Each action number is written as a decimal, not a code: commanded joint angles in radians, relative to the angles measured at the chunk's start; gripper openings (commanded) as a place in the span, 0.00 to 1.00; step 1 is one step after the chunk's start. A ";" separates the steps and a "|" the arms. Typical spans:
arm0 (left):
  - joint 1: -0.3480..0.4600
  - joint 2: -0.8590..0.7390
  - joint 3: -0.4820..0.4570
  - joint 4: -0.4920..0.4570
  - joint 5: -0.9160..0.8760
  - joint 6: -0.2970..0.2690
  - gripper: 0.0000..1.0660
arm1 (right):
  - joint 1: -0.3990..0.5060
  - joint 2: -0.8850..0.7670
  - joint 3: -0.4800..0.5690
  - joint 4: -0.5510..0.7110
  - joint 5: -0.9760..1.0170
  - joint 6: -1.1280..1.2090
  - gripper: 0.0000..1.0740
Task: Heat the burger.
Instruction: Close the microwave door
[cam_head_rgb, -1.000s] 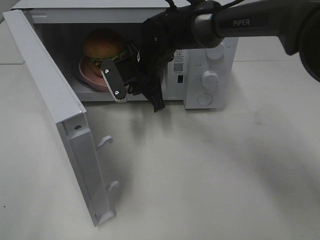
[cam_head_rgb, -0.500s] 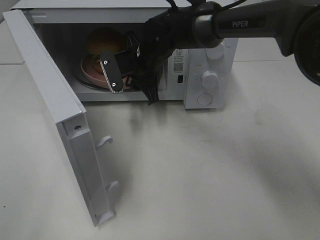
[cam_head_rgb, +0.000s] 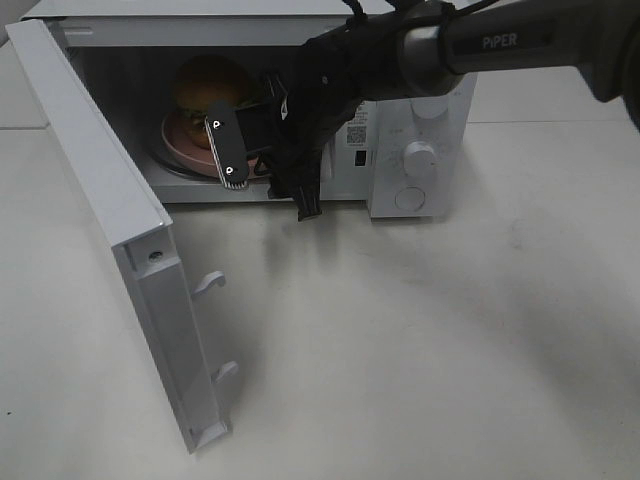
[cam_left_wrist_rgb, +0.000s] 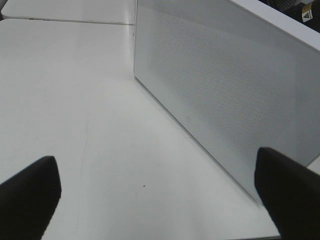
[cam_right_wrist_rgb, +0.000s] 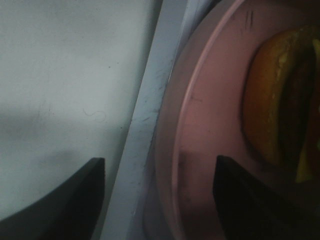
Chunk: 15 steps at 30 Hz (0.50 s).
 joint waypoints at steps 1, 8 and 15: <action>-0.003 -0.024 0.005 -0.008 -0.008 -0.001 0.92 | 0.001 -0.055 0.060 0.006 -0.050 0.012 0.61; -0.003 -0.024 0.005 -0.008 -0.008 -0.001 0.92 | 0.001 -0.131 0.180 0.006 -0.119 0.116 0.73; -0.003 -0.024 0.005 -0.008 -0.008 -0.001 0.92 | 0.001 -0.226 0.305 -0.002 -0.131 0.154 0.78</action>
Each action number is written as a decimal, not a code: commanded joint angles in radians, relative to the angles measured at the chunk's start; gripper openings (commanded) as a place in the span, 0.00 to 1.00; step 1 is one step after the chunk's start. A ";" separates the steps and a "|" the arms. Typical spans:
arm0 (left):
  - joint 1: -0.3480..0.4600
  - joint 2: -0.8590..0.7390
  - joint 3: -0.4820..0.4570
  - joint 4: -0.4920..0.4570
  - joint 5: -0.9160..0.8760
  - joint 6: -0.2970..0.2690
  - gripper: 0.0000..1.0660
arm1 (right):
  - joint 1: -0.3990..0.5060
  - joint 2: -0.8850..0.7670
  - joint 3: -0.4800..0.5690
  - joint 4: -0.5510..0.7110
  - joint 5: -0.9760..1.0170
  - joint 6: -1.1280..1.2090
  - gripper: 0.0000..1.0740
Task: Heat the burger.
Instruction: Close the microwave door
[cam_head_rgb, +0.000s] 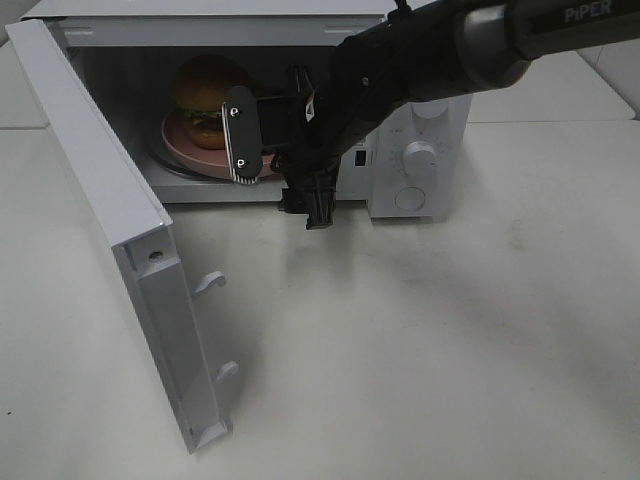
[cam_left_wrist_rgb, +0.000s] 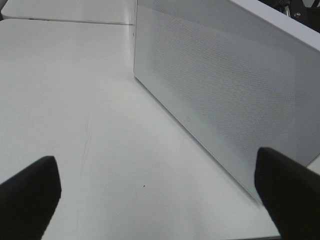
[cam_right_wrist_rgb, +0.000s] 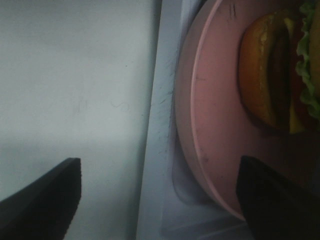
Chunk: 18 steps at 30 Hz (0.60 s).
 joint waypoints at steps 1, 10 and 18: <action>-0.003 -0.024 0.005 -0.008 -0.008 -0.001 0.92 | 0.000 -0.054 0.058 -0.006 -0.007 0.012 0.78; -0.003 -0.024 0.005 -0.008 -0.008 -0.001 0.92 | 0.000 -0.170 0.204 -0.006 -0.007 0.039 0.77; -0.003 -0.024 0.005 -0.008 -0.008 -0.001 0.92 | 0.000 -0.326 0.350 -0.002 0.001 0.213 0.75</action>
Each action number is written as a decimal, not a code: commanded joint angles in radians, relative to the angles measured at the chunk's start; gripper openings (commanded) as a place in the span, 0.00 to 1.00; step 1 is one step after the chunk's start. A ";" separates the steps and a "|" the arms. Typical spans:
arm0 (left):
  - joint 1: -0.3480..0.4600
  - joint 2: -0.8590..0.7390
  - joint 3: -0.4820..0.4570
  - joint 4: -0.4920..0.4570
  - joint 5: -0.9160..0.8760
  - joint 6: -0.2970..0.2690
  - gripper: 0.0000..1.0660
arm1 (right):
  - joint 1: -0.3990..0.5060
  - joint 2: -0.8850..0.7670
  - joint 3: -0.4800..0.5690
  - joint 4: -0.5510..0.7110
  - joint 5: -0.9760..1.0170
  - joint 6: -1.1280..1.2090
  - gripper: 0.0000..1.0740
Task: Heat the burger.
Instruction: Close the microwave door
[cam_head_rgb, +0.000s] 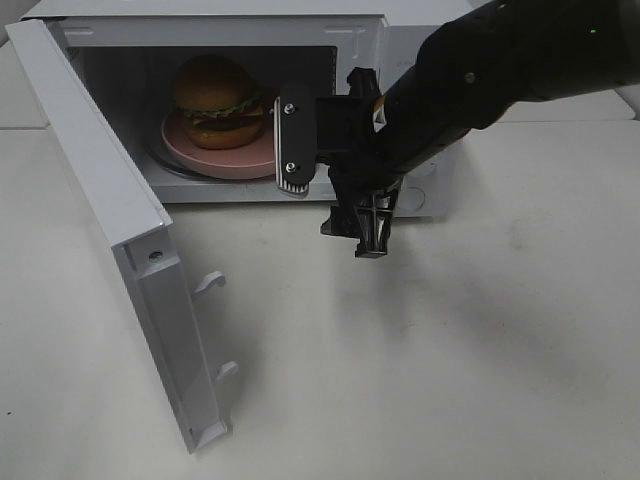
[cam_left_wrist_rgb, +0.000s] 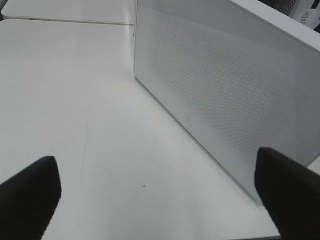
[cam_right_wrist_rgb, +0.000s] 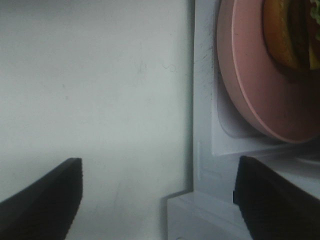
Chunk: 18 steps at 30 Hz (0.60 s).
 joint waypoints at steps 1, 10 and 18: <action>-0.003 -0.024 0.005 -0.008 -0.008 -0.001 0.92 | 0.000 -0.053 0.041 0.001 0.001 0.071 0.75; -0.003 -0.024 0.005 -0.008 -0.008 -0.001 0.92 | 0.000 -0.235 0.173 0.001 0.120 0.329 0.72; -0.003 -0.024 0.005 -0.008 -0.008 -0.001 0.92 | 0.000 -0.362 0.216 0.000 0.310 0.614 0.71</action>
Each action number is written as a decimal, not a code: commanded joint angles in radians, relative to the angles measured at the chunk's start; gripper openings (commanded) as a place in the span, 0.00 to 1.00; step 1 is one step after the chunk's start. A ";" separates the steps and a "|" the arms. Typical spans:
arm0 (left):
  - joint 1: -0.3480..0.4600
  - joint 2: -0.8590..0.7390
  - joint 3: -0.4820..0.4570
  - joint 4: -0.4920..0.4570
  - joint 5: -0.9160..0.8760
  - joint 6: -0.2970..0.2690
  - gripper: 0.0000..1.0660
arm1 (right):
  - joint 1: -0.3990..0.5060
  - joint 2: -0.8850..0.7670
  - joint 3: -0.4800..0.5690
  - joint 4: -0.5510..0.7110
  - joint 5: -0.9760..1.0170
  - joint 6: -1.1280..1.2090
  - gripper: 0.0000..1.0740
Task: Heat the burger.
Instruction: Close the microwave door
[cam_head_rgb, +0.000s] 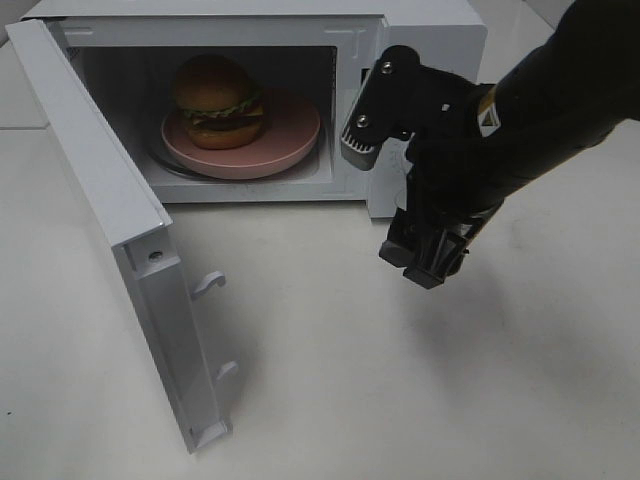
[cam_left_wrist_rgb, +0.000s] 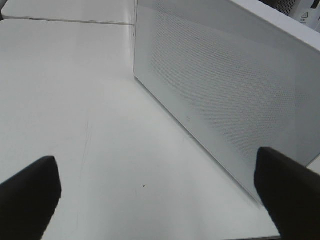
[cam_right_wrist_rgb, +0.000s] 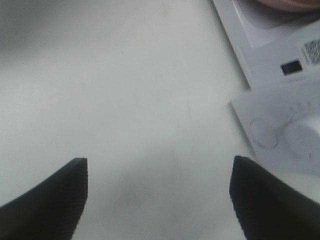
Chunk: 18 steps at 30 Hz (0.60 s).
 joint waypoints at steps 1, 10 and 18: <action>-0.003 -0.024 0.005 -0.008 -0.008 -0.001 0.92 | 0.000 -0.058 0.006 0.000 0.121 0.151 0.71; -0.003 -0.024 0.005 -0.008 -0.008 -0.001 0.92 | 0.000 -0.220 0.006 -0.001 0.378 0.423 0.71; -0.003 -0.024 0.005 -0.008 -0.008 -0.001 0.92 | 0.000 -0.300 0.006 0.002 0.584 0.441 0.71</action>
